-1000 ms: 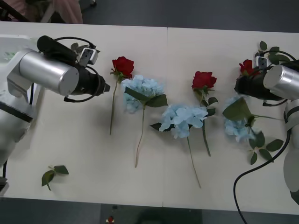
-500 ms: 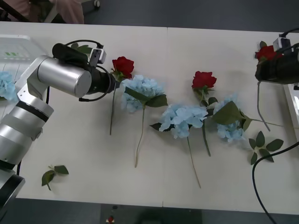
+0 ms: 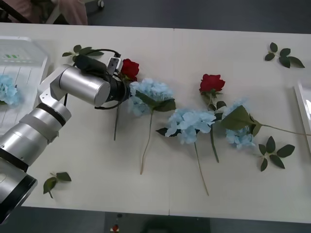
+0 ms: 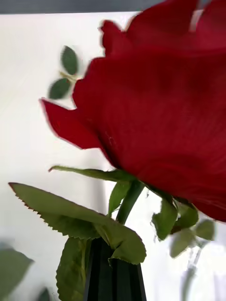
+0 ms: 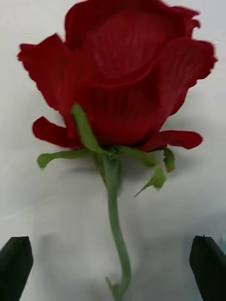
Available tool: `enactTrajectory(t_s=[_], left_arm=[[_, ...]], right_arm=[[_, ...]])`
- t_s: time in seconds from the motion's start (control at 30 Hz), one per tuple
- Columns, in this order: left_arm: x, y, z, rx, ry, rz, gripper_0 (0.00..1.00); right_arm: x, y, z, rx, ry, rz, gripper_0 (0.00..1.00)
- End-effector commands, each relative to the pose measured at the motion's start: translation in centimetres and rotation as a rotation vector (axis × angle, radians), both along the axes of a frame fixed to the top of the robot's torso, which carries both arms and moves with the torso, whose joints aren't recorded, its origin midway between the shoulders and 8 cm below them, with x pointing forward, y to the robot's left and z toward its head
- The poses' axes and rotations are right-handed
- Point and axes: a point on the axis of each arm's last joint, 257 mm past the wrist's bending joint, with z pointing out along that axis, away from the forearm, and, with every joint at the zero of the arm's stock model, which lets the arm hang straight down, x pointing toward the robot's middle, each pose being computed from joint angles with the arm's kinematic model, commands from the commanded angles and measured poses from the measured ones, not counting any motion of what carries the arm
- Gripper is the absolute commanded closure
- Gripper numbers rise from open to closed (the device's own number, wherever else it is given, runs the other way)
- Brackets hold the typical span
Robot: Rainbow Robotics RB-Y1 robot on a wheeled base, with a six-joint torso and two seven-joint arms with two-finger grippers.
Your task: Put the red flowers into the right box and the blue flowers into the left box
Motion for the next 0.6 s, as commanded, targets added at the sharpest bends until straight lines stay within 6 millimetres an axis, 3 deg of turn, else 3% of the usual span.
enactTrajectory(t_s=[0.03,0.07,0.17,0.23,0.27,0.37,0.47,0.53,0.57,0.6], left_arm=[[1.3,-1.6,3.1,-0.046,-0.053,-0.008,0.46],[1.1,-1.6,2.9,-0.044,-0.048,-0.008,0.57],[1.2,-1.6,2.9,-0.04,-0.051,-0.01,0.66],[1.1,-1.7,2.9,-0.041,-0.05,-0.011,0.84],[1.1,-1.5,2.8,-0.04,-0.049,-0.009,0.88],[1.2,-1.4,2.9,-0.037,-0.05,-0.008,0.98],[1.1,-1.1,2.6,-0.021,-0.049,-0.012,0.99],[1.0,-0.8,2.3,-0.001,-0.049,-0.018,1.0],[1.0,-0.5,2.1,0.005,-0.046,-0.016,1.0],[1.0,-0.5,2.2,0.01,-0.048,-0.019,1.0]], right_arm=[[-3.1,-5.6,0.3,-0.018,0.029,0.001,1.0],[-4.0,-6.7,-0.1,-0.011,0.035,-0.003,1.0],[-5.8,-8.7,-2.5,-0.01,0.071,-0.009,1.0],[-6.9,-9.8,-4.7,-0.002,0.086,-0.024,1.0],[-7.4,-10.5,-5.8,-0.004,0.088,-0.038,1.0],[-8.1,-11.5,-9.2,-0.018,0.088,-0.057,1.0],[-8.4,-11.7,-11.5,-0.037,0.081,-0.055,0.99],[-8.4,-11.8,-12.5,-0.046,0.065,-0.056,0.84],[-8.2,-11.9,-12.7,-0.048,0.055,-0.058,0.64],[-8.1,-11.8,-13.0,-0.055,0.054,-0.055,0.32]])
